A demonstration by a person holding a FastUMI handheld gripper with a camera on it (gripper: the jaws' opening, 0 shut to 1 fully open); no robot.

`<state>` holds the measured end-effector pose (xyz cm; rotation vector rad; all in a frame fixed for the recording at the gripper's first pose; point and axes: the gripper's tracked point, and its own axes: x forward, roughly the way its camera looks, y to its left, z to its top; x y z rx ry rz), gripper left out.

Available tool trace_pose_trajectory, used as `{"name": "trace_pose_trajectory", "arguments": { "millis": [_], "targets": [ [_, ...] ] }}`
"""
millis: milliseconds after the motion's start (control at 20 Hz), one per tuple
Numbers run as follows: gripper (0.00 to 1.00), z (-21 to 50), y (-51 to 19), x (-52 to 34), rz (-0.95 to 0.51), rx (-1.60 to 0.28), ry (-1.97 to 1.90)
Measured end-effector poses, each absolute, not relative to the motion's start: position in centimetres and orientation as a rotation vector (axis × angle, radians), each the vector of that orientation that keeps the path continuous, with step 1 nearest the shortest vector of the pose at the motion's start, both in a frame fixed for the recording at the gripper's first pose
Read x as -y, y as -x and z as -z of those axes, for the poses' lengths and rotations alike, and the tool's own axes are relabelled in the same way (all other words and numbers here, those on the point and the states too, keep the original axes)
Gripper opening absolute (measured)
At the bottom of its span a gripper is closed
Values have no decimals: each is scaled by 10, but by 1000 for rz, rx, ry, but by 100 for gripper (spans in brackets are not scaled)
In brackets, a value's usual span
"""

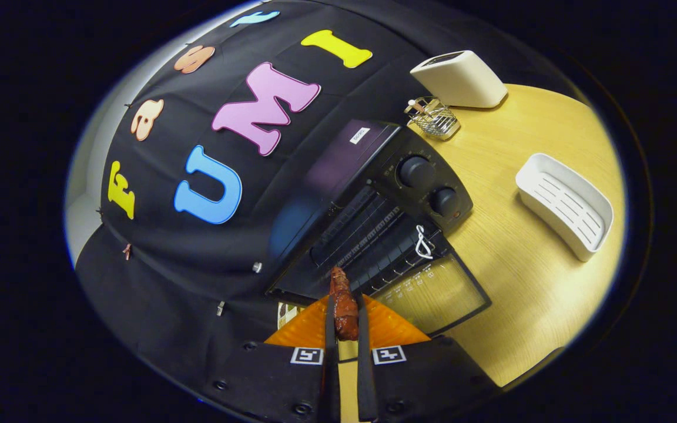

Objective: Open the toaster oven, put the food inside, and close the toaster oven door.

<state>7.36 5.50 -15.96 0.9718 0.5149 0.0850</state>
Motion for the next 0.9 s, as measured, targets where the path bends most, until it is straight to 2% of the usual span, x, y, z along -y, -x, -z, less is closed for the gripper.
{"name": "trace_pose_trajectory", "arguments": {
  "millis": [400,900],
  "targets": [
    [16,188,-135,-73,-5,-474,-1085],
    [15,208,-166,-98,31,-468,-1037]
  ]
}}
